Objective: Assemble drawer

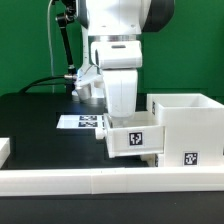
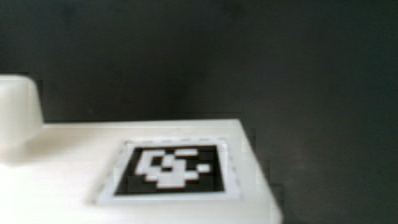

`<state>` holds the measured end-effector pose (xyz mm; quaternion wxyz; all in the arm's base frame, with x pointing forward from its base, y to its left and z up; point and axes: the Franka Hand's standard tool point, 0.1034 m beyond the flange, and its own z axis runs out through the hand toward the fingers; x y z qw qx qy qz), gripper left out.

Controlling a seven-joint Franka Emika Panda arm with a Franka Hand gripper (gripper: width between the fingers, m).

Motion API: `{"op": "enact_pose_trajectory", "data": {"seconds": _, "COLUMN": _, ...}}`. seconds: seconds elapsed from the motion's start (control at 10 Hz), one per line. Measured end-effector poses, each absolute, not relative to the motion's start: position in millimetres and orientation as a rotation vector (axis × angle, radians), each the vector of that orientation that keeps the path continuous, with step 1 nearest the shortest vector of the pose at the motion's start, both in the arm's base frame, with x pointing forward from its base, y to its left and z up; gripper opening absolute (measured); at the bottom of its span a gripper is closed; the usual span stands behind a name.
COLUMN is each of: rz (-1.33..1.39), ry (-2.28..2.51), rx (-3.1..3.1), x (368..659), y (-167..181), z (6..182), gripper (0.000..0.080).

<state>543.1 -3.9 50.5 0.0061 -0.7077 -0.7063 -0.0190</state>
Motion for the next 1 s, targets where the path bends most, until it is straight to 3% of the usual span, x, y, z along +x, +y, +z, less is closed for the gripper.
{"op": "enact_pose_trajectory", "data": {"seconds": 1.0, "rz": -0.042, "ry": -2.130, "rx": -2.289, "x": 543.9, "y": 14.9, "z": 53.2, "gripper": 0.0042}}
